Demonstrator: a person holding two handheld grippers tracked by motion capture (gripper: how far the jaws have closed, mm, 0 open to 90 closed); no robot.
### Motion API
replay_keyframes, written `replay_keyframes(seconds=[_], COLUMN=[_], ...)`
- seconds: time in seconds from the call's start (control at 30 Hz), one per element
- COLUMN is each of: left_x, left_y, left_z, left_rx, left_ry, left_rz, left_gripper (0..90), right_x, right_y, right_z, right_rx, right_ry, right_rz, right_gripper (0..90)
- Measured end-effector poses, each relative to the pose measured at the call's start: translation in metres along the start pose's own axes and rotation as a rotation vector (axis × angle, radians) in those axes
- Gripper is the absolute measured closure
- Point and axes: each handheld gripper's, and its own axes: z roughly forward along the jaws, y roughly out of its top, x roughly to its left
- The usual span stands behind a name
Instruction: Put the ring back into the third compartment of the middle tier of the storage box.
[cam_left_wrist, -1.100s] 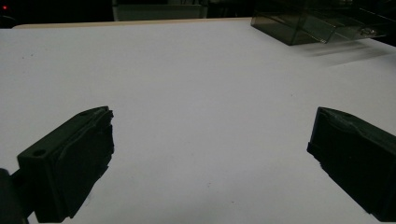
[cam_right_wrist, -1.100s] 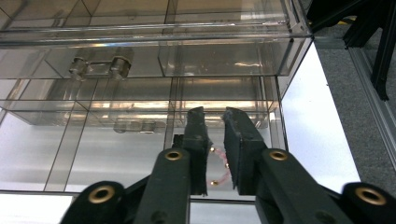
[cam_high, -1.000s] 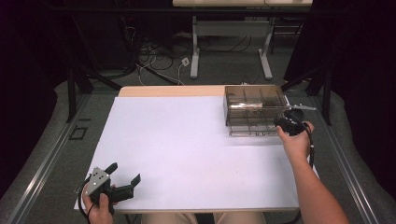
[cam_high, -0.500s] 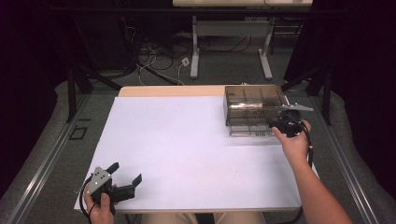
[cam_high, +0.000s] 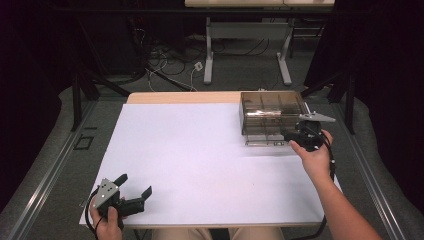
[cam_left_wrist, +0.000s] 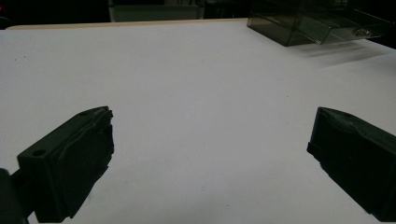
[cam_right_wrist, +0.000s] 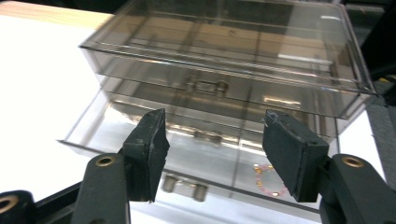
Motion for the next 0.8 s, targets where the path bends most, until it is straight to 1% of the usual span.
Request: replay_keyframes(seconds=[0.03, 0.07, 0.1, 0.17, 0.2, 0.27, 0.3, 0.33, 0.37, 0.4, 0.43, 0.47, 0.5, 0.53, 0.57, 0.6, 0.63, 0.67, 0.73, 0.77, 0.8], left_x=[0.000, 0.000, 0.000, 0.000, 0.000, -0.001, -0.001, -0.001, -0.001, -0.001, -0.001, -0.001, -0.001, -0.001, -0.002, -0.001, -0.001, -0.001, -0.001, -0.001, -0.002], left_y=[0.000, 0.000, 0.000, 0.000, 0.000, 0.000, 0.000, 0.000, 0.000, 0.000, 0.000, 0.000, 0.000, 0.000, 0.000, 0.000, 0.000, 0.000, 0.000, 0.000, 0.000], left_z=[0.000, 0.000, 0.000, 0.000, 0.000, 0.000, 0.000, 0.000, 0.000, 0.000, 0.000, 0.001, 0.001, 0.001, 0.001, 0.001, 0.001, 0.001, 0.001, 0.001, 0.001], left_rx=[0.000, 0.000, 0.000, 0.001, 0.002, 0.002, 0.000, 0.000, 0.004, 0.004, 0.004, 0.003, 0.002, 0.002, 0.002, 0.004, 0.003, 0.003, 0.003, 0.004, 0.002], left_ry=[0.000, 0.000, 0.000, 0.000, 0.001, 0.000, 0.000, 0.000, -0.002, -0.002, -0.002, -0.003, -0.002, -0.002, -0.003, -0.003, -0.003, -0.003, -0.003, -0.002, -0.002], left_rz=[0.001, 0.000, 0.000, 0.001, 0.003, 0.002, 0.002, 0.002, 0.004, 0.004, 0.003, 0.003, 0.003, 0.003, 0.004, 0.004, 0.003, 0.003, 0.003, 0.004, 0.004], left_gripper=[0.4, 0.3, 0.4, 0.4, 0.4, 0.4, 0.4, 0.4, 0.4, 0.4, 0.4, 0.4, 0.4, 0.4, 0.4, 0.4, 0.4, 0.4, 0.4, 0.4, 0.4], right_x=[0.000, 0.004, 0.006, 0.008, 0.011, 0.015, 0.015, 0.018, 0.019, 0.019, 0.021, 0.021, 0.024, 0.024, 0.024, 0.027, 0.027, 0.029, 0.030, 0.030, 0.032], right_y=[0.000, 0.000, 0.000, 0.000, -0.002, -0.004, -0.004, -0.006, -0.006, -0.006, -0.008, -0.008, -0.009, -0.010, -0.010, -0.011, -0.013, -0.014, -0.017, -0.017, -0.021], right_z=[0.000, -0.004, -0.006, -0.009, -0.015, -0.021, -0.024, -0.026, -0.029, -0.029, -0.034, -0.034, -0.039, -0.042, -0.042, -0.047, -0.048, -0.051, -0.054, -0.054, -0.056], right_rx=[0.000, -0.004, -0.014, -0.023, -0.042, -0.054, -0.053, -0.063, -0.058, -0.058, -0.063, -0.063, -0.085, -0.091, -0.091, -0.096, -0.109, -0.107, -0.107, -0.107, -0.102], right_ry=[0.000, 0.016, 0.021, 0.026, 0.038, 0.050, 0.057, 0.058, 0.068, 0.068, 0.078, 0.078, 0.073, 0.074, 0.074, 0.077, 0.085, 0.097, 0.103, 0.103, 0.105], right_rz=[0.000, -0.013, -0.027, -0.032, -0.041, -0.038, -0.049, -0.045, -0.036, -0.036, -0.040, -0.040, -0.045, -0.055, -0.055, -0.047, -0.046, -0.037, -0.042, -0.042, -0.054], right_gripper=[38.0, 35.2, 34.2, 33.5, 33.4, 31.9, 30.4, 29.0, 27.4, 27.4, 22.1, 22.1, 16.8, 14.9, 14.9, 14.7, 14.0, 12.3, 6.7, 6.7, 2.2])
